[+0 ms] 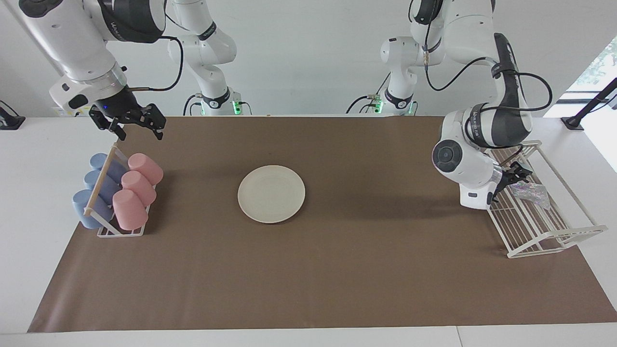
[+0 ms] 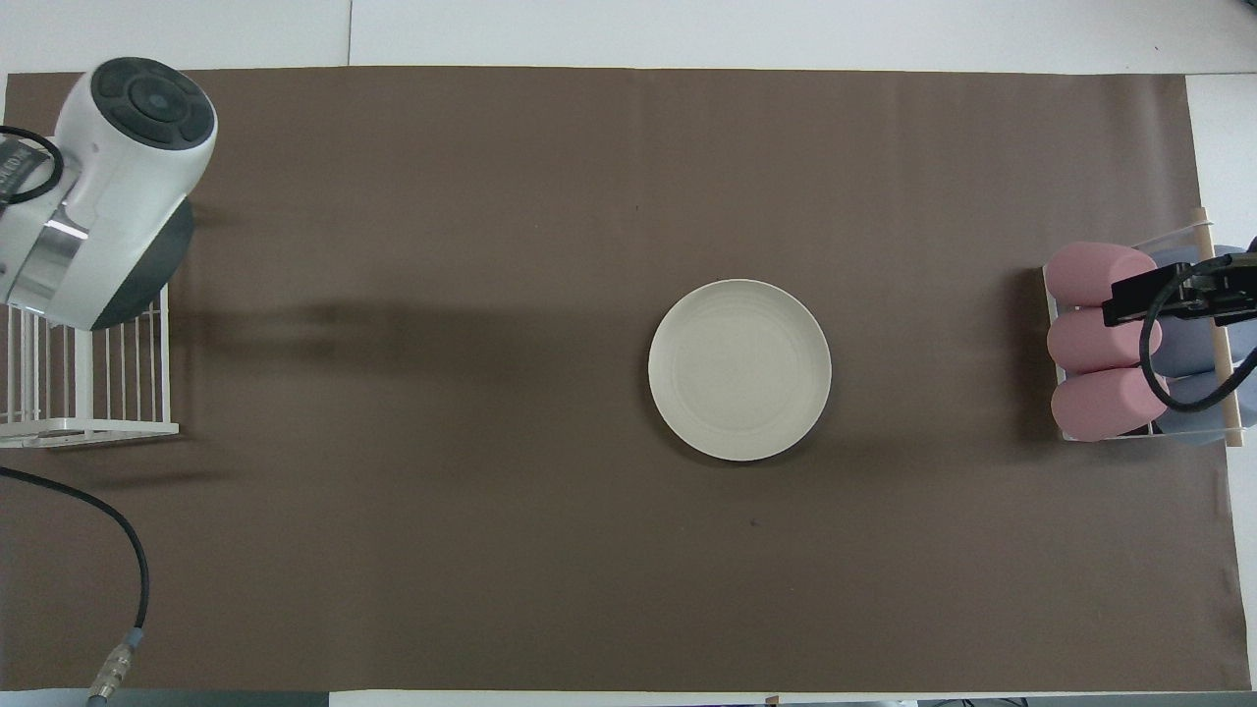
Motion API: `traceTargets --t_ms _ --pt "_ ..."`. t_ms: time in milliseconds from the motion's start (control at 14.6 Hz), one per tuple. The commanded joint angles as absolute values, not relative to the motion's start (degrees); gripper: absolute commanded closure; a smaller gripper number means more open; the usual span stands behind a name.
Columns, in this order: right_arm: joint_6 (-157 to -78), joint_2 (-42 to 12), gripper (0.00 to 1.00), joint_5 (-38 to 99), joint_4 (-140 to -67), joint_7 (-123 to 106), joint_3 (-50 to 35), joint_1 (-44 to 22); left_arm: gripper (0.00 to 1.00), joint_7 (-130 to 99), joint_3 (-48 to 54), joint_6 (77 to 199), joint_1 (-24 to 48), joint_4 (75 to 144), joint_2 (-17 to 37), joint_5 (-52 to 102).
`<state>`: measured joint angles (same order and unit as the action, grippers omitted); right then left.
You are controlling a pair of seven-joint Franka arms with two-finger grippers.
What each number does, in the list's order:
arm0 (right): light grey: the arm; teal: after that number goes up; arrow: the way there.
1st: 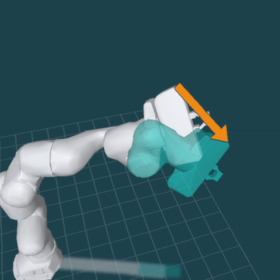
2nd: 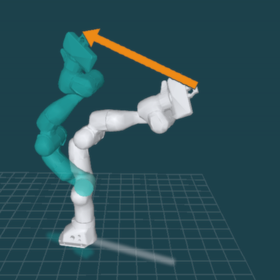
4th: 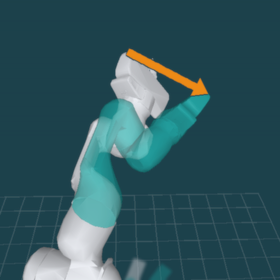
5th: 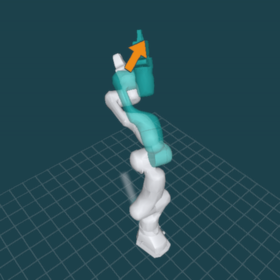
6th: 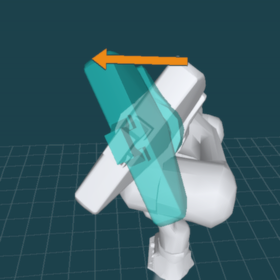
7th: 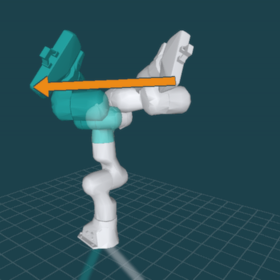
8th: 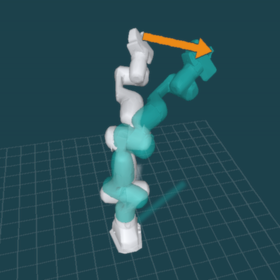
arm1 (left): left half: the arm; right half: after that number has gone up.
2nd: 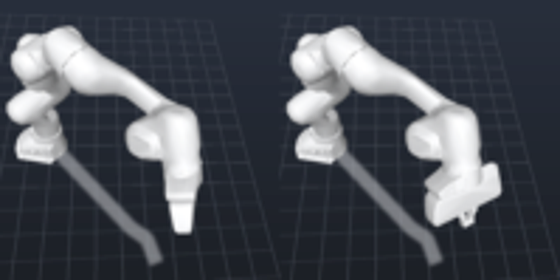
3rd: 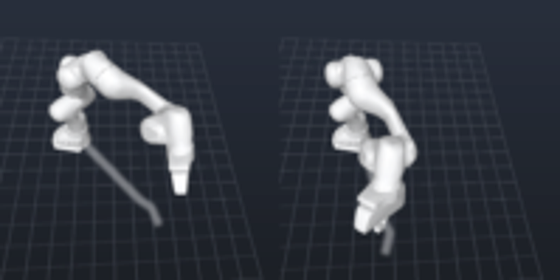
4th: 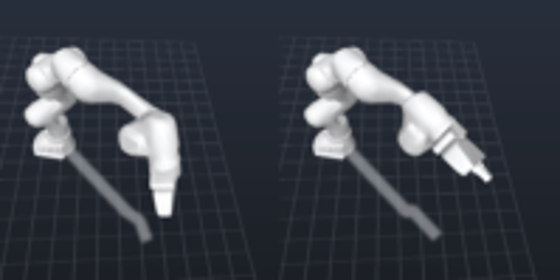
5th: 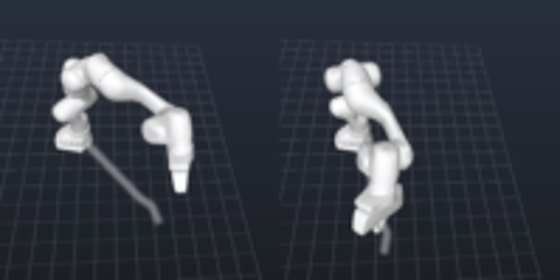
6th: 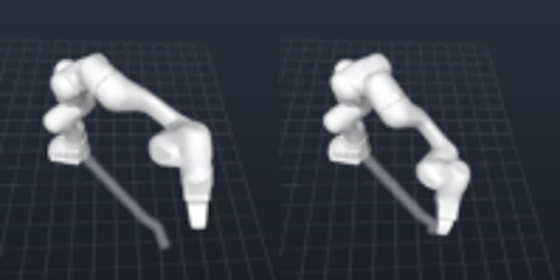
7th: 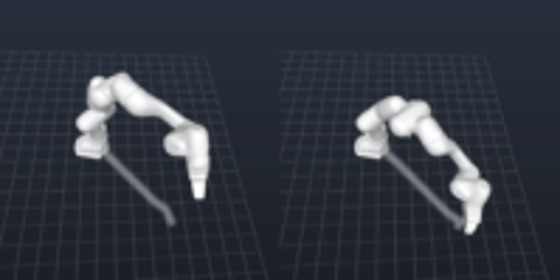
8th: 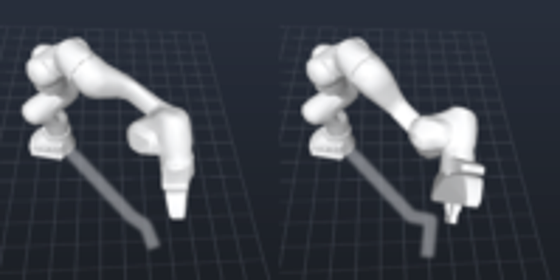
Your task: Wipe plate with sponge
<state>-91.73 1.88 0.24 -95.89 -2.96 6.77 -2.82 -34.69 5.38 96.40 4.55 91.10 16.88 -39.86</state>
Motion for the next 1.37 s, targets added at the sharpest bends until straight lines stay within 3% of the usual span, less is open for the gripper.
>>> traceTargets --t_ms 0,549,893,1304 --pt "-92.64 3.43 0.0 0.7 -97.73 -3.25 6.24 -2.72 0.0 -32.08 5.19 96.6 3.52 89.74 12.23 -28.96" --pt "-92.9 3.34 0.0 0.79 -97.03 -1.06 5.8 -3.51 0.0 -15.68 5.19 85.97 -0.43 89.91 -1.05 -4.68" --pt "-92.73 3.34 0.0 0.79 -97.03 0.09 5.8 -3.52 0.0 -12.31 3.6 84.54 0.52 94.2 -4.65 3.78" --pt "-92.29 3.16 0.0 0.79 -96.77 0.09 5.8 -3.52 0.0 -12.22 3.43 85.08 1.23 94.13 -3.96 3.6"
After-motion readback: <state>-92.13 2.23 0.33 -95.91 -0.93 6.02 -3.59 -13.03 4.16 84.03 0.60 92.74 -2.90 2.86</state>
